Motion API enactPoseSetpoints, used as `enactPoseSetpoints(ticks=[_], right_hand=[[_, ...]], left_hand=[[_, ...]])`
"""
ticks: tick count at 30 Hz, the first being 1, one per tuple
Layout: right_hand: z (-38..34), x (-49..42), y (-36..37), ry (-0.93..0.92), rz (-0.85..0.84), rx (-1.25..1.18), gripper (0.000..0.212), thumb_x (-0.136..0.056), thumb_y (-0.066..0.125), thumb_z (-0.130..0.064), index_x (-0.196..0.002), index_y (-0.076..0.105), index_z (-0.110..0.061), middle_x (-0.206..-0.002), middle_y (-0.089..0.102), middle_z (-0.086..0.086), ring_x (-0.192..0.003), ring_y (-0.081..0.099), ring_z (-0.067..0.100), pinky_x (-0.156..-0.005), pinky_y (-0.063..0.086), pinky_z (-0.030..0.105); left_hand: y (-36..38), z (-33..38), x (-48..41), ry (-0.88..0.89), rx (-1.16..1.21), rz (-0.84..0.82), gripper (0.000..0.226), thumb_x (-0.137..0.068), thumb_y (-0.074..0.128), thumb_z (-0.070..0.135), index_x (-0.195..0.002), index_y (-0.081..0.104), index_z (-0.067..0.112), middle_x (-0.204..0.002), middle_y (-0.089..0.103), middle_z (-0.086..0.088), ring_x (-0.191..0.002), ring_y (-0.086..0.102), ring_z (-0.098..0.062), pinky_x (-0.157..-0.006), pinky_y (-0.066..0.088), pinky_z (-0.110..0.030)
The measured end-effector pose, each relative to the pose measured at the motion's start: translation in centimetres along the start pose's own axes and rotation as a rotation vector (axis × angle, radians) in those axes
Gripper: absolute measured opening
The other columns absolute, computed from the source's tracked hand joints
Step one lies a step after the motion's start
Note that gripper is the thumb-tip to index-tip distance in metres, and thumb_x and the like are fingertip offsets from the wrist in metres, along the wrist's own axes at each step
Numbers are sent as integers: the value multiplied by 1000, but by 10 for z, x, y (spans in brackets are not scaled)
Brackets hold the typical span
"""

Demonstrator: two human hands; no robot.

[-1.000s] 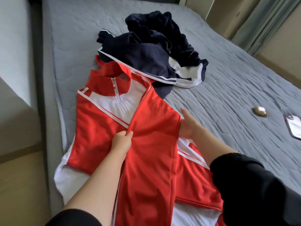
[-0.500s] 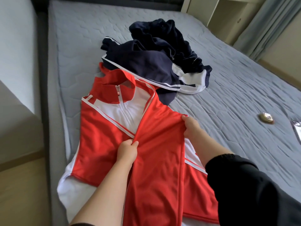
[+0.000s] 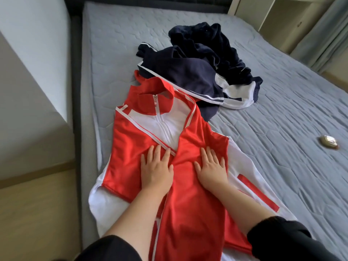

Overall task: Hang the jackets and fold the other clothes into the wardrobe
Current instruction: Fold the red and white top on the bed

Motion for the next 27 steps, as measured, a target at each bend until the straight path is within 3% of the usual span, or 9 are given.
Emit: enactPoseSetpoints(ticks=[2, 5, 8, 10, 12, 20, 27], right_hand=[[8, 0, 7, 102, -59, 20, 66, -98, 25, -49, -154, 9, -17, -162, 4, 4, -148, 2, 19, -118, 1, 48], [-10, -5, -6, 119, 7, -27, 66, -98, 26, -47, -153, 10, -14, -161, 2, 8, -148, -2, 23, -117, -2, 52], [-55, 17, -8, -127, 89, -107, 63, -97, 33, -44, -153, 17, -19, -161, 5, 7, -148, -2, 23, -116, -3, 49], [-89, 46, 7, -325, -6, -81, 63, -97, 31, -46, -153, 14, -22, -161, 5, 6, -149, -3, 22, -117, -3, 48], [-103, 60, 20, -375, -78, -33, 64, -98, 28, -48, -154, 10, -23, -161, 2, 4, -148, -6, 21, -117, -4, 47], [-112, 25, -23, -347, 28, -153, 58, -96, 42, -40, -147, 31, -15, -160, 14, 7, -148, 5, 23, -117, 2, 47], [-175, -53, -82, -502, 152, -103, 64, -87, 53, -17, -146, 29, -7, -159, 18, 9, -144, 19, 25, -117, 17, 39]], left_hand=[[4, -26, 3, -58, -92, -63, 63, -94, 37, 49, -151, 15, 33, -160, 9, -1, -147, 2, -25, -116, 4, -48], [-3, -67, 7, -109, -172, -92, 64, -95, 30, 55, -152, 9, 35, -161, 3, 1, -147, -5, -25, -116, -2, -49], [-15, -112, 14, -185, -225, -125, 62, -96, 22, 55, -152, 5, 35, -161, -2, 3, -147, -9, -24, -116, -2, -50], [-23, -136, 22, -264, -227, -153, 61, -97, 18, 55, -152, 2, 36, -161, -6, 6, -147, -11, -23, -116, -2, -52], [-29, -148, 29, -333, -209, -183, 60, -97, 17, 54, -152, -1, 36, -160, -9, 6, -147, -12, -24, -116, -1, -54], [-47, -114, 13, -298, -185, -53, 60, -97, 34, 35, -152, 10, 31, -161, -6, -1, -146, -13, -27, -114, -3, -55], [-24, -88, 4, -266, -79, -97, 57, -99, 29, 40, -152, 12, 29, -161, -1, -4, -147, -9, -27, -115, 1, -53]])
Point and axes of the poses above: each hand's wrist, its own x-axis away from the middle knuckle, its own y-axis out of the palm, z = x × y, the point moved 6 cm from there along -x, towards the middle knuckle
